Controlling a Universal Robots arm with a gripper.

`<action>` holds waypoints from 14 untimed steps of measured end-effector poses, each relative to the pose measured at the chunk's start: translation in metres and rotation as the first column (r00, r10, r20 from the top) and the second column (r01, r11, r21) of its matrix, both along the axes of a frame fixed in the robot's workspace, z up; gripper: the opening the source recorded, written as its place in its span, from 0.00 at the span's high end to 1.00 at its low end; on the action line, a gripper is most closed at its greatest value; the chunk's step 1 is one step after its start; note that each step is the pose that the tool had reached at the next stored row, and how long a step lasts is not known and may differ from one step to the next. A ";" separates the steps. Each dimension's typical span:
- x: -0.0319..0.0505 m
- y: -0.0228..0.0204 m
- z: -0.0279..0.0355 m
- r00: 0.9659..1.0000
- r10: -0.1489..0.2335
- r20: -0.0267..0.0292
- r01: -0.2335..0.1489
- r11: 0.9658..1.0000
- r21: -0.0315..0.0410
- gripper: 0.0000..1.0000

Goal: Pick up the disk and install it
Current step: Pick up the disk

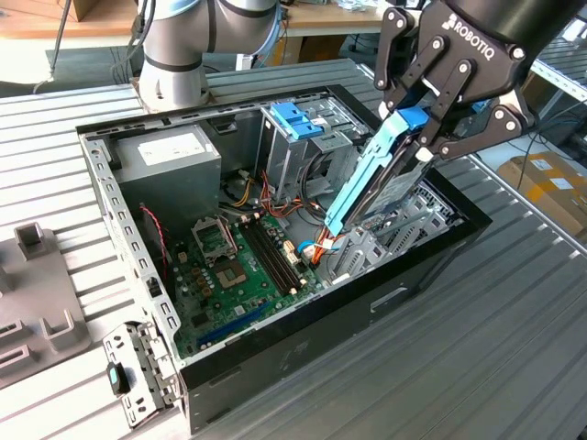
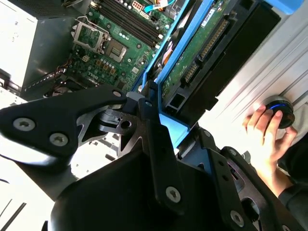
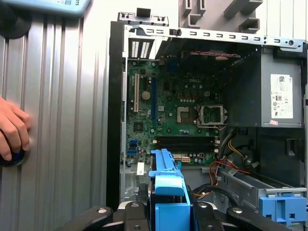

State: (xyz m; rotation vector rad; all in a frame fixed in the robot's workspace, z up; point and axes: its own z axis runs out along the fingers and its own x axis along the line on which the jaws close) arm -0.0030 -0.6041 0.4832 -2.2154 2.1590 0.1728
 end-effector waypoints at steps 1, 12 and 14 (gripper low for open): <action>0.0001 -0.0004 -0.0001 1.000 0.000 0.000 0.000 1.000 0.000 0.63; 0.0088 -0.0061 -0.0031 1.000 0.000 0.000 0.000 1.000 0.000 0.63; 0.0120 -0.0061 -0.0036 1.000 0.000 0.000 0.000 1.000 0.000 0.63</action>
